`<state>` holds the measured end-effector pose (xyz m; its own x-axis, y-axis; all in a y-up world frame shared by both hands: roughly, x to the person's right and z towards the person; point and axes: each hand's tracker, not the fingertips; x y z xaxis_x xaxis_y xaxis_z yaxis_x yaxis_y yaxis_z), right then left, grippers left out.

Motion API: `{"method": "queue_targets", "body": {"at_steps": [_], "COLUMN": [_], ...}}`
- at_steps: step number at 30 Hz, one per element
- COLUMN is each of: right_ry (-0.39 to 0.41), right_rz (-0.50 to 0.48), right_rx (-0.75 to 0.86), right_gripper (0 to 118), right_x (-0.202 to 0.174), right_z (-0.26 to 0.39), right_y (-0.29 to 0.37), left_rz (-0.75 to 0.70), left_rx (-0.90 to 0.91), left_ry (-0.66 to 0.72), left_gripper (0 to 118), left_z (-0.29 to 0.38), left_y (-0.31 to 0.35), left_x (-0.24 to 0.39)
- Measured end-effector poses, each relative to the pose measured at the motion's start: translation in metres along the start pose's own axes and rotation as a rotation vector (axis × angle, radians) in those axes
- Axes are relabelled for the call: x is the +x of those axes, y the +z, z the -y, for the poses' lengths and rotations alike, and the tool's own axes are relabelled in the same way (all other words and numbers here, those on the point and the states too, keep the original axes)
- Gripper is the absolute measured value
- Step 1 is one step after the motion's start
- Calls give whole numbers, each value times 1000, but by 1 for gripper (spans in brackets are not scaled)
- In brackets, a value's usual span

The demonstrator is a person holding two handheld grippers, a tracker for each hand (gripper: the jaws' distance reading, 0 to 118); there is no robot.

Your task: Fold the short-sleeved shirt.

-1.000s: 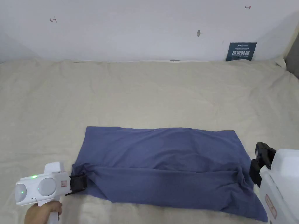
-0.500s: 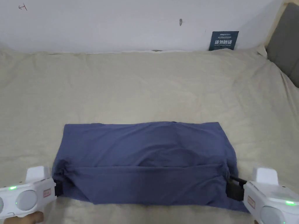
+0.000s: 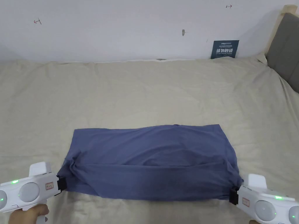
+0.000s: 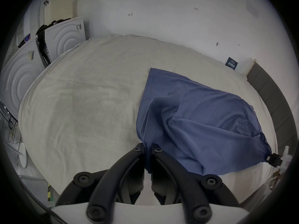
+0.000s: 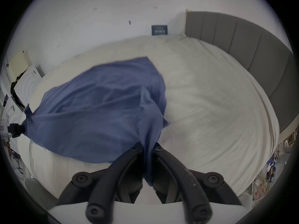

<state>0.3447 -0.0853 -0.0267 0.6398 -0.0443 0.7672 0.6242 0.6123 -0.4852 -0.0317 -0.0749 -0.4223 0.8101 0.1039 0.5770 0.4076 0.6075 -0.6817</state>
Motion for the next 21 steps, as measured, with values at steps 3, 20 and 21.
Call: {"method": "queue_targets", "body": {"at_steps": [3,20,21], "right_ry": [12,-10,-4], "right_rz": [27,31,46], "right_rx": [42,-127,-132], "right_gripper": [12,44,44], "right_x": [17,42,39], "right_z": [1,85,81], "right_y": [15,-8,-3], "left_rz": [-12,-126,-136], "left_rx": [10,-156,-155], "left_ry": [-7,2,-14], "left_gripper": [7,26,26], "left_z": [11,99,96], "left_y": [14,12,14], "left_x": [-9,-30,-25]}}
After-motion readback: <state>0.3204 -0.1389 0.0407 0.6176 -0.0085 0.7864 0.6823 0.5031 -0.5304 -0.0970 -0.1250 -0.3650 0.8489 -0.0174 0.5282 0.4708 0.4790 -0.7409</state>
